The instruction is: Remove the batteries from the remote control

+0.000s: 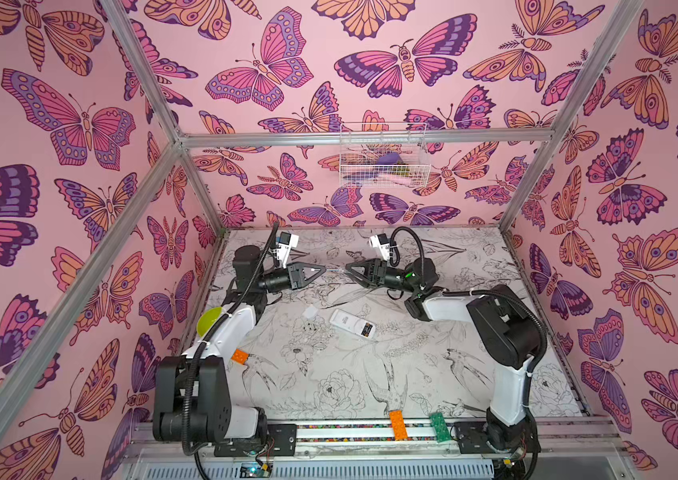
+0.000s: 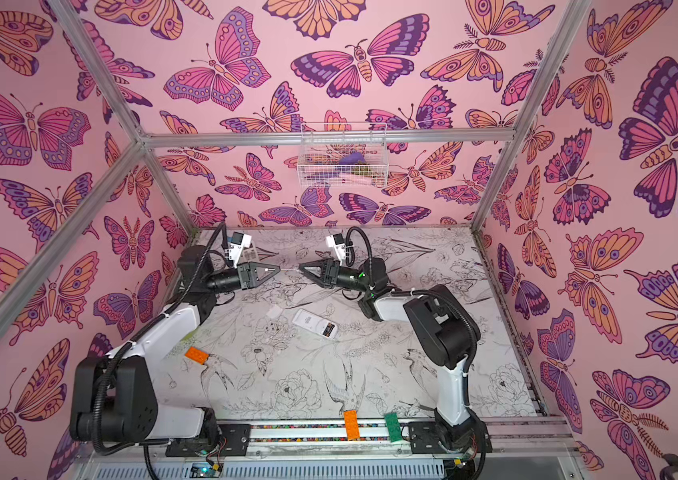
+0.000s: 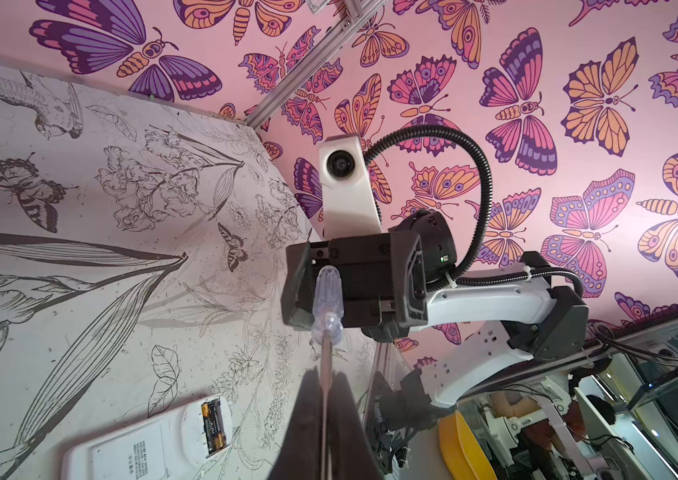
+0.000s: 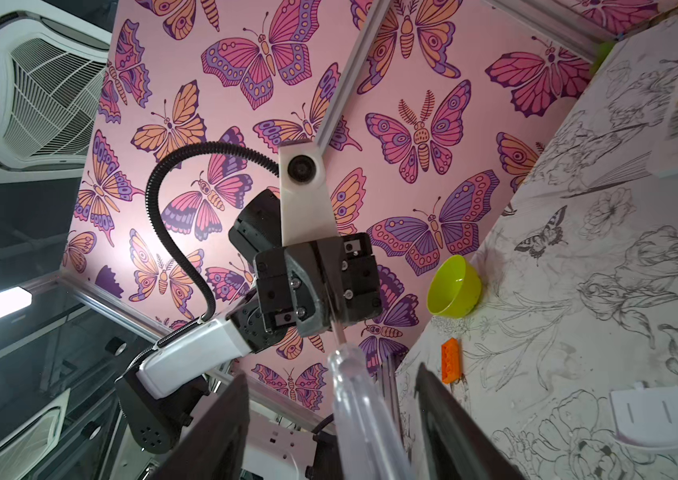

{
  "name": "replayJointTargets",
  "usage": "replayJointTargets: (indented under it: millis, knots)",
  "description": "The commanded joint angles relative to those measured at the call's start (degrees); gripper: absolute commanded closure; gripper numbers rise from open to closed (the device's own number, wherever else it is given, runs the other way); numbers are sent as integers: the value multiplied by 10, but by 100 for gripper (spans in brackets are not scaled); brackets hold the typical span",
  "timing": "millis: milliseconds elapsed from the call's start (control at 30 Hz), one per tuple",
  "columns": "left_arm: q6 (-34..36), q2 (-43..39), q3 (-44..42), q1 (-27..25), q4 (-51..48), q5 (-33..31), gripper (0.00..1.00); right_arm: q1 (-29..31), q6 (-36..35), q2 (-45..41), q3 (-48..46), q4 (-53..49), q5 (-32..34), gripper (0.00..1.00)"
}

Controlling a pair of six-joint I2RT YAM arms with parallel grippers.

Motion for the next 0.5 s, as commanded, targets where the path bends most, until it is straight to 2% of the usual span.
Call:
replayJointTargets:
  millis: [0, 233, 467]
  knots:
    - [5, 2, -6, -3, 25, 1, 100, 6, 13, 6, 14, 45, -12, 37]
    - [7, 2, -9, -5, 25, -1, 100, 9, 13, 5, 17, 46, -22, 46]
    - [13, 0, -12, -5, 24, -2, 100, 15, 14, 6, 18, 46, -28, 70]
